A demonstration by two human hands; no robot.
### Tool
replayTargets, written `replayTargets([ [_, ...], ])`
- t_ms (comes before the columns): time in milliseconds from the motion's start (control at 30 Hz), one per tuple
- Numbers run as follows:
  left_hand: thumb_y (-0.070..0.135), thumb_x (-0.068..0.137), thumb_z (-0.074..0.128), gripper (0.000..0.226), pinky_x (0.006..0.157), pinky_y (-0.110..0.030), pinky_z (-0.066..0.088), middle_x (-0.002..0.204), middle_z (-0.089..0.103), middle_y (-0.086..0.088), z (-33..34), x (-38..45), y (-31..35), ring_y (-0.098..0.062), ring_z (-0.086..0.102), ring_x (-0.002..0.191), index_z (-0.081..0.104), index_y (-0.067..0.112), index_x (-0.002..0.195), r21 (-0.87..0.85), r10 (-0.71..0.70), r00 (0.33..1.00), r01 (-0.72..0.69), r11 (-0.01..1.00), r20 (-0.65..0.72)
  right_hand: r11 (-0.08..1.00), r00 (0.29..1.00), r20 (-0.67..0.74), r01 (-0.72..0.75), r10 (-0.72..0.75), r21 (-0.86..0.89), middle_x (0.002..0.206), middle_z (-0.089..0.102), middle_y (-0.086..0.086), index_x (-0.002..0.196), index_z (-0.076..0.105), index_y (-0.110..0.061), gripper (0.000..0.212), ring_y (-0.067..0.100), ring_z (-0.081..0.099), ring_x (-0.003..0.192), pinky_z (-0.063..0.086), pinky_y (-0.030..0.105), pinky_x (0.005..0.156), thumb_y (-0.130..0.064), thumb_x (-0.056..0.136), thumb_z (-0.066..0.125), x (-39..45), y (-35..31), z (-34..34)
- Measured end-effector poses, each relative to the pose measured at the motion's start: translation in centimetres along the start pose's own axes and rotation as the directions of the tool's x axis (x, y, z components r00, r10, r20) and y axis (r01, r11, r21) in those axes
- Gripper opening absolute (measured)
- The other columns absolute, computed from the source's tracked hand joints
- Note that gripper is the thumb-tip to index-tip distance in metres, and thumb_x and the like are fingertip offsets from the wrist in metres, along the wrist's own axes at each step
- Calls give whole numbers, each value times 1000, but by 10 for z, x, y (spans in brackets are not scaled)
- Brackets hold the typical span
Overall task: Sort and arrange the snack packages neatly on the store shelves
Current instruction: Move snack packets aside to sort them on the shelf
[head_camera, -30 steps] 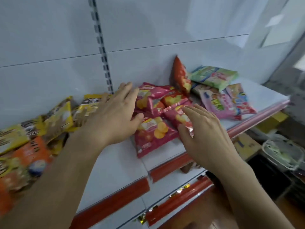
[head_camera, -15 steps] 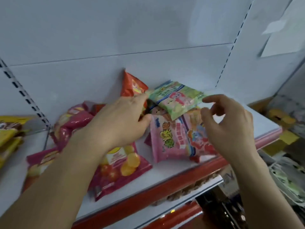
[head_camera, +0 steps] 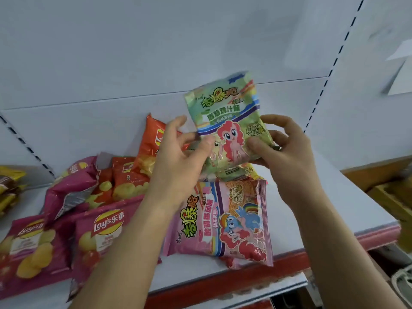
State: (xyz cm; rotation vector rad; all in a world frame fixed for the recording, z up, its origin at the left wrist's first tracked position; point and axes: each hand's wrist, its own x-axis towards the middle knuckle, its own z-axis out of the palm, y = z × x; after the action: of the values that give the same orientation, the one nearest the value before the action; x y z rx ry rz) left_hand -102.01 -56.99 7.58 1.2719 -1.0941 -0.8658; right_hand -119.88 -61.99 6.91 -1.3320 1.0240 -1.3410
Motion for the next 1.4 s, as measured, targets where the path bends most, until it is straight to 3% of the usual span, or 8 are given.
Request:
replayTargets([
  [267, 8, 87, 74, 60, 79, -42, 63, 116, 72, 8, 16, -6, -13, -15, 72, 107, 51, 40, 134, -87, 36, 994, -27, 996, 103, 993, 979, 172, -115, 109, 29, 106, 75, 9, 129, 59, -23, 51, 28, 75, 96, 62, 41, 77, -24, 81, 76, -4, -9, -27],
  [400, 8, 86, 75, 64, 79, -31, 62, 121, 68, 9, 12, -14, -8, -11, 69, 111, 52, 41, 136, 36, 120, 950, -136, 990, 287, 987, 993, 2, -115, 116, 116, 90, 79, 3, 95, 68, -15, 15, 23, 77, 82, 64, 40, 75, -28, 97, 63, 10, -41, -32],
  [600, 30, 86, 72, 45, 68, -35, 62, 107, 78, 2, 20, -16, -3, -20, 76, 92, 58, 29, 129, 47, -9, 927, -9, 999, 375, 1000, 996, -87, 7, -8, -3, 92, 79, 8, 96, 69, -11, 19, 29, 77, 82, 62, 51, 80, -28, 100, 61, 17, -58, -45],
  [733, 37, 82, 74, 43, 59, -33, 62, 91, 79, 4, 28, -15, -4, -19, 77, 74, 67, 16, 119, 102, -29, 953, -2, 995, 300, 986, 979, -176, 75, -101, -149, 85, 79, 3, 88, 72, -14, 14, 24, 77, 78, 63, 48, 76, -27, 93, 71, 24, -57, -64],
  [900, 40, 80, 76, 39, 55, -33, 60, 78, 78, 2, 52, -10, 7, -18, 74, 59, 68, 16, 109, 189, 6, 975, -49, 981, 220, 933, 957, -166, 177, -237, -314, 69, 76, -4, 85, 72, -11, 16, 13, 74, 62, 56, 23, 53, -24, 84, 82, 42, -63, -95],
  [1033, 28, 90, 73, 20, 51, -24, 56, 76, 77, 2, 88, -14, 16, -15, 73, 59, 66, 17, 105, 93, 81, 986, -96, 991, 145, 914, 957, -99, 227, -274, -335, 73, 77, 0, 89, 73, -7, 16, 18, 75, 67, 62, 34, 62, -22, 87, 79, 70, -74, -126],
  [1200, 27, 95, 65, 16, 64, -25, 56, 85, 76, 1, 166, -38, 14, -10, 69, 70, 65, 22, 111, -377, -132, 988, 151, 914, 76, 890, 956, -19, 267, -294, -369, 78, 77, 2, 85, 73, -10, 16, 20, 76, 71, 61, 30, 64, -24, 85, 81, 106, -84, -159],
  [1400, 21, 100, 63, 11, 59, -27, 52, 94, 70, -5, 231, -23, -40, -11, 62, 66, 64, 20, 111, -286, -284, 954, 246, 926, -98, 808, 985, -14, 132, -171, -575, 64, 70, 0, 66, 67, -13, 33, 8, 65, 52, 51, 24, 52, -37, 75, 88, 152, -29, -195],
])
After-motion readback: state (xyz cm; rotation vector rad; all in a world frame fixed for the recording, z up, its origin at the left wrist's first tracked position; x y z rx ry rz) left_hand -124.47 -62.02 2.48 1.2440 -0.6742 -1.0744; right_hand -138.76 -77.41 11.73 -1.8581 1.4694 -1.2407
